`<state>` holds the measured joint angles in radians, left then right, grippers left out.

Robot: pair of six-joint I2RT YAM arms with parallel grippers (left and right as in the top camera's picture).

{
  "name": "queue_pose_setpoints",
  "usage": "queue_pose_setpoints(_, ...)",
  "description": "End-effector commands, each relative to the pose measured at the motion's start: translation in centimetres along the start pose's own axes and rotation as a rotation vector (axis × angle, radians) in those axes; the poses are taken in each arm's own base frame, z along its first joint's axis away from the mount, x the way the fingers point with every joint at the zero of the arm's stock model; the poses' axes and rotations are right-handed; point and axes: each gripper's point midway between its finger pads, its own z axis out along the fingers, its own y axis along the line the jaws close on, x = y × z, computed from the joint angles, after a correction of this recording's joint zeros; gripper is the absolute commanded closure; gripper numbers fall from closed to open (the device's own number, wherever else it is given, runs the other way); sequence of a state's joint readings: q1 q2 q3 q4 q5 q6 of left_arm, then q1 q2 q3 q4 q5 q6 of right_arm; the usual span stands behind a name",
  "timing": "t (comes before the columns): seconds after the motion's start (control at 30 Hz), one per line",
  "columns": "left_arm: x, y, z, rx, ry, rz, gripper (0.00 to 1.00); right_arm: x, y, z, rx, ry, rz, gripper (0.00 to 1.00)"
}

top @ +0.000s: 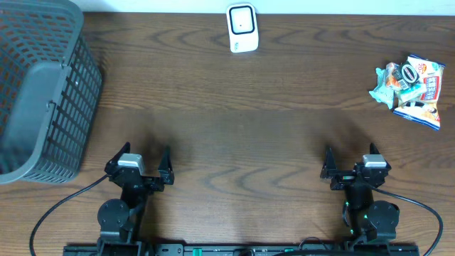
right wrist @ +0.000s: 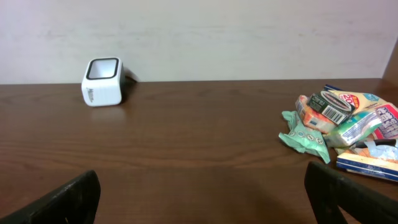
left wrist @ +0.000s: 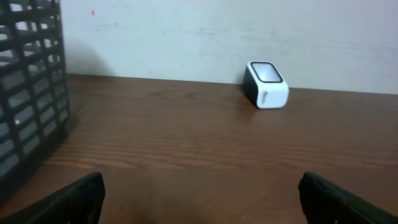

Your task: Scan the item barcode

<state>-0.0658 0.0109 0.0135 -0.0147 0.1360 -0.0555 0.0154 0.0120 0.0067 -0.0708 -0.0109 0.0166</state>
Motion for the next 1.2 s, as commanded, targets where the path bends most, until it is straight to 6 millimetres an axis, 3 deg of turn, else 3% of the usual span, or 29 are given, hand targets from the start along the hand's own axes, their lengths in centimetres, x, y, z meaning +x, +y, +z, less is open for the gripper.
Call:
queue_pose_setpoints(0.0, 1.3, 0.7, 0.0, -0.025, 0.043, -0.008, 0.02, 0.1, 0.1, 0.0, -0.004, 0.000, -0.011, 0.01)
queue_pose_setpoints(0.3, 1.4, 1.2, 0.0, -0.051, 0.046, 0.083, 0.02, 0.1, 0.1, 0.0, -0.004, 0.000, -0.011, 0.01)
queue_pose_setpoints(1.17, 1.4, 2.8, -0.2, -0.157, 0.050, 0.115, 0.02, 0.1, 0.1, 0.0, -0.003, 0.000, -0.011, 0.01)
